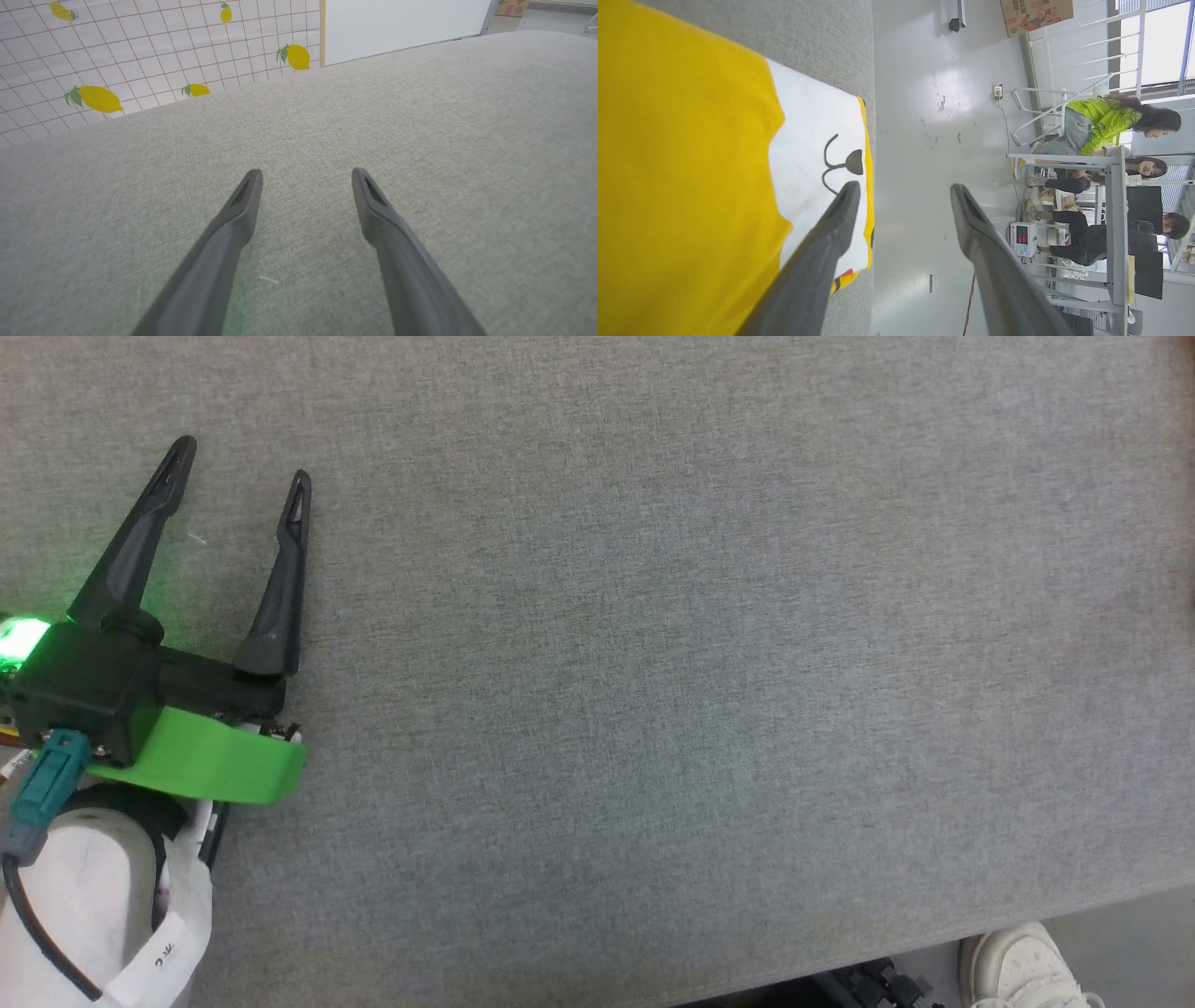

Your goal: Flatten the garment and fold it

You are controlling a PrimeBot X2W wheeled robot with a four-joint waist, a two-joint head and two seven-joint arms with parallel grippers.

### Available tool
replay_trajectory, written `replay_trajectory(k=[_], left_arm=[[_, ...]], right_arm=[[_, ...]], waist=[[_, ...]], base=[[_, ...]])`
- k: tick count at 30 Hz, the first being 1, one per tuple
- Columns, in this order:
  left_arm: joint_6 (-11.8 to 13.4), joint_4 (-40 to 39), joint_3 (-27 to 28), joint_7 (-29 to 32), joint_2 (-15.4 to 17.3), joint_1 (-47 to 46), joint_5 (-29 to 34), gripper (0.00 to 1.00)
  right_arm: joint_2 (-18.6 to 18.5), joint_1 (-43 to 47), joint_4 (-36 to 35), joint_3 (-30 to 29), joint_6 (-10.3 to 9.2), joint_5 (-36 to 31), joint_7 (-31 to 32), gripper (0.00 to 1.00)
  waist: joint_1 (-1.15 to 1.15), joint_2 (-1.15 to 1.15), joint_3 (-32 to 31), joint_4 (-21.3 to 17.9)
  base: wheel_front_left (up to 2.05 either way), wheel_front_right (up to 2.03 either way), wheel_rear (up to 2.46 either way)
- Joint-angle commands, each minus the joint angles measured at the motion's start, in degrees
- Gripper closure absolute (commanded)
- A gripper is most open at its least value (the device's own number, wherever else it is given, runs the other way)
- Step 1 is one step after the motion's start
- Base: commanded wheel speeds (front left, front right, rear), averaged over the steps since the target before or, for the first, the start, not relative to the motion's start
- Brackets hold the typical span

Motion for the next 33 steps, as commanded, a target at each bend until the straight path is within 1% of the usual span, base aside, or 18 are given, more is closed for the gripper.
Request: replay_trajectory(k=[1, 4, 10, 14, 20, 23, 26, 30, 33], left_arm=[[0.36, 0.34, 0.15, -0.33, 0.09, -0.86, -0.22, 0.0], [0.83, 1.14, 0.0, -1.54, -0.49, -0.53, -0.36, 0.0], [2.82, 3.51, 0.06, -4.55, -2.5, 1.53, -0.73, 0.0], [4.54, 5.81, 0.0, -6.88, -4.31, 3.41, -0.92, 0.0], [6.07, 10.27, -0.73, -9.28, -7.16, 6.32, -2.25, 0.0], [6.69, 12.35, -0.81, -11.02, -8.55, 7.78, -3.2, 0.0], [6.57, 13.92, -1.09, -12.06, -9.38, 9.14, -4.19, 0.0], [6.41, 15.23, -1.02, -12.93, -9.87, 10.78, -5.3, 0.0], [6.42, 16.05, -0.97, -13.47, -10.22, 11.87, -5.92, 0.0]], right_arm=[[0.62, -1.2, 0.56, -0.22, -0.12, -0.32, -0.77, 0.0], [1.47, -1.37, 1.61, -0.52, -0.12, -0.69, -1.81, 0.0], [3.3, -0.17, 3.82, -0.99, -0.12, -1.05, -4.77, 0.0], [4.53, 2.21, 5.21, -0.61, -0.12, -0.75, -7.89, 0.0], [7.31, 6.98, 7.02, -0.89, -0.12, 1.05, -13.84, 0.0], [10.62, 9.54, 6.0, -1.74, -0.12, 2.87, -16.99, 0.0], [14.83, 12.13, 2.47, -4.23, -0.12, 4.4, -20.2, 0.0], [20.74, 16.07, -4.42, -6.26, -0.12, 6.07, -24.2, 0.0], [25.04, 19.02, -9.57, -7.08, -0.12, 7.48, -25.21, 0.0]], waist=[[0.0, 0.0, -0.6, 0.04], [0.0, 0.0, -2.09, 0.27], [0.0, 0.0, -7.22, 1.23], [0.0, 0.0, -11.82, 2.23], [0.0, 0.0, -19.6, 4.56], [0.0, 0.0, -23.66, 5.92], [0.0, 0.0, -26.99, 7.4], [0.0, 0.0, -30.67, 9.09], [0.0, 0.0, -33.15, 10.23]], base=[[0.0, 0.0, 0.0], [0.0, 0.0, 0.0], [0.0, 0.0, 0.0], [0.0, 0.0, 0.0], [0.0, 0.0, 0.0], [0.0, 0.0, 0.0], [0.0, 0.0, 0.0], [0.0, 0.0, 0.0], [0.0, 0.0, 0.0]])
